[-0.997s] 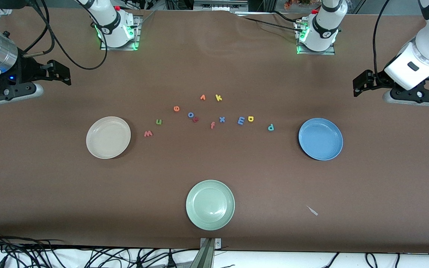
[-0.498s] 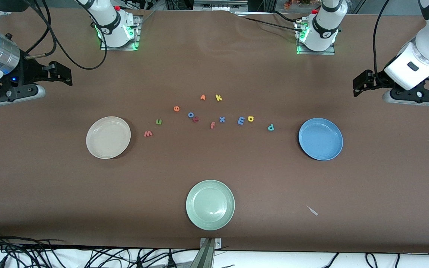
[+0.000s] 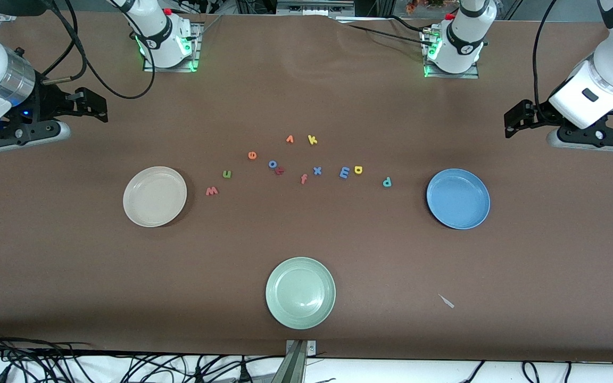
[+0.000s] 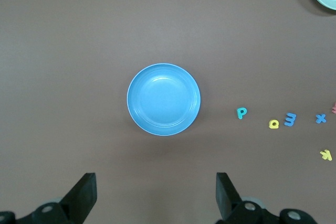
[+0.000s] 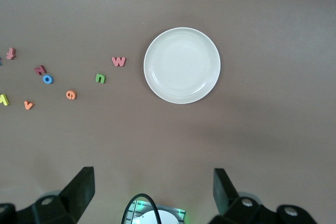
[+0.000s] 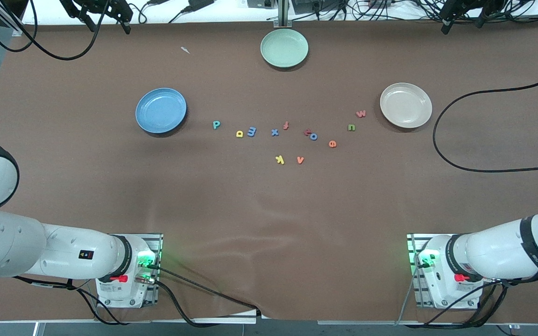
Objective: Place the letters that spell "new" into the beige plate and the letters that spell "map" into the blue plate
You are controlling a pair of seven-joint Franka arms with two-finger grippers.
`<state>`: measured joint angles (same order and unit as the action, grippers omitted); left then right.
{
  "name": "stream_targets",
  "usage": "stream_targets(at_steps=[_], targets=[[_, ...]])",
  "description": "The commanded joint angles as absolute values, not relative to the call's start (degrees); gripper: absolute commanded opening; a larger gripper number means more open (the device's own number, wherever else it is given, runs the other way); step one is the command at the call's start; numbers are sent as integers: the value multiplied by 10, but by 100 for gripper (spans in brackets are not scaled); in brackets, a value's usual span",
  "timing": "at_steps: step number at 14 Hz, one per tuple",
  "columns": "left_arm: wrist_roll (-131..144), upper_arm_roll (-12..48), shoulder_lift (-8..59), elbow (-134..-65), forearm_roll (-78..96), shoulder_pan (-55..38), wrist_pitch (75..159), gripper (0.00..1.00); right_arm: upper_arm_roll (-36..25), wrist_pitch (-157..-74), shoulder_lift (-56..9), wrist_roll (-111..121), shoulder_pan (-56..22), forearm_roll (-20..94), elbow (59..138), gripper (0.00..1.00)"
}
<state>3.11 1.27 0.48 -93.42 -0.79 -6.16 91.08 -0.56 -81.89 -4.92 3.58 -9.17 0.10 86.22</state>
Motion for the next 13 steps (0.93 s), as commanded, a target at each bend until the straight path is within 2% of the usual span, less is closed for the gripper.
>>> stream_targets(at_steps=[1, 13], targets=[[21, 10, 11, -918, 4, -62, 899, 100, -2, -822, -42, 26, -91, -3, 873, 100], [22, 11, 11, -918, 5, -63, 898, 100, -2, -828, -42, 26, -91, -2, 881, 100]])
